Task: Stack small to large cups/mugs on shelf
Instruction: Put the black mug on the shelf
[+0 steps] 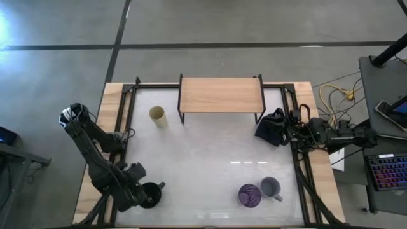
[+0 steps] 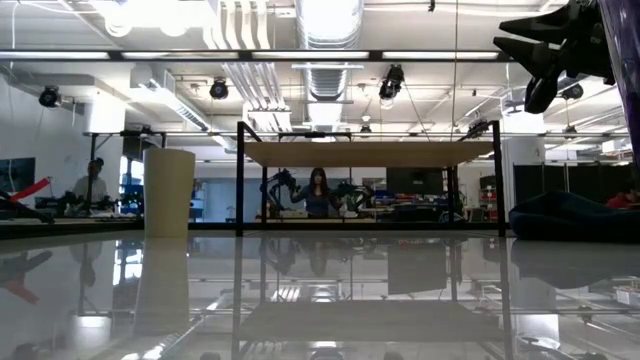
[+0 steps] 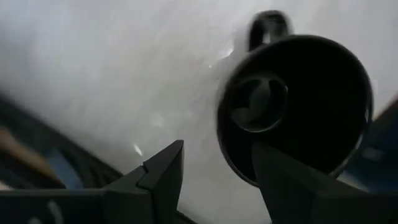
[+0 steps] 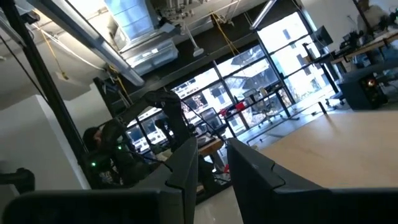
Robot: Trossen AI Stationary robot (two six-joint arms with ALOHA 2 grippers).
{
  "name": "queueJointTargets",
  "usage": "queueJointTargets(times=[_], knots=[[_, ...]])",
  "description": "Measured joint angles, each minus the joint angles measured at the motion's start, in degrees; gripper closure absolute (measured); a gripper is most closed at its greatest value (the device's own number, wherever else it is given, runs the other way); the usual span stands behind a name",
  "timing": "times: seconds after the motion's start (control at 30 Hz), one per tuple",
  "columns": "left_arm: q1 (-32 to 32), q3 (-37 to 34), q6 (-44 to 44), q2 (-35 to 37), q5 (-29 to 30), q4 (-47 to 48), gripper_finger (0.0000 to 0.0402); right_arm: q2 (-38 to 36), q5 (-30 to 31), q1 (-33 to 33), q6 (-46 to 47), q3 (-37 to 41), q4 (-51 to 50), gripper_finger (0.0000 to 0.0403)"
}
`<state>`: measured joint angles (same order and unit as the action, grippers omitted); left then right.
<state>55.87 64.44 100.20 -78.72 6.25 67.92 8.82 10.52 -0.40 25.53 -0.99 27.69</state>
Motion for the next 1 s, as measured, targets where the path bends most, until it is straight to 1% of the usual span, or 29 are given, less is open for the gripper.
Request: queueJointTargets(times=[0.13, 0.17, 0.2, 0.27, 0.4, 0.47, 0.6, 0.67, 0.87, 0.93, 1.0], knots=[[2.8, -1.4, 21.3, 0.9, -0.2, -0.8, 0.0226, 0.0, 0.0, 0.0, 0.9, 0.0, 0.0, 0.0321], [3.4, -1.5, 24.9, 1.0, -0.1, -1.7, 0.0226, 0.0, 0.0, 0.0, 1.1, 0.0, 0.0, 0.0321], [3.6, -1.6, 26.0, 1.1, -0.9, -2.8, 0.0226, 0.1, 0.0, 0.0, 1.1, 0.0, 0.0, 0.0321], [3.5, -1.9, 27.3, 0.9, -3.0, -3.6, 0.0226, 0.4, 0.0, 0.0, 1.1, 0.0, 0.0, 0.0321], [3.2, -2.1, 29.8, 0.1, -2.0, -5.1, 0.0226, 0.8, 0.0, 0.0, 1.0, 0.0, 0.0, 0.0321], [3.2, -2.1, 29.7, 0.1, -0.7, -5.0, 0.0226, 1.2, 0.0, 0.0, 1.1, 0.0, 0.0, 0.0321], [3.1, -2.9, 28.3, 0.1, 4.0, -5.6, 0.0226, 1.5, 0.0, 0.0, 1.1, 0.0, 0.0, 0.0321], [3.1, -4.4, 28.3, 0.1, 4.6, -6.9, 0.0226, 1.5, 0.0, 0.0, 1.1, 0.0, 0.1, 0.0321], [3.1, -11.1, 27.1, 0.1, 4.1, -17.9, 0.0226, 1.5, 0.0, 0.0, 1.5, 0.0, 0.3, 0.0321], [3.0, -12.4, 26.5, 0.1, 4.1, -19.0, 0.0228, 1.5, 0.0, 0.0, 1.5, 0.0, 0.3, 0.0321], [3.0, -13.0, 25.7, 0.3, 4.1, -19.0, 0.0242, 1.5, 0.0, 0.0, 1.5, 0.0, 0.3, 0.0321]])
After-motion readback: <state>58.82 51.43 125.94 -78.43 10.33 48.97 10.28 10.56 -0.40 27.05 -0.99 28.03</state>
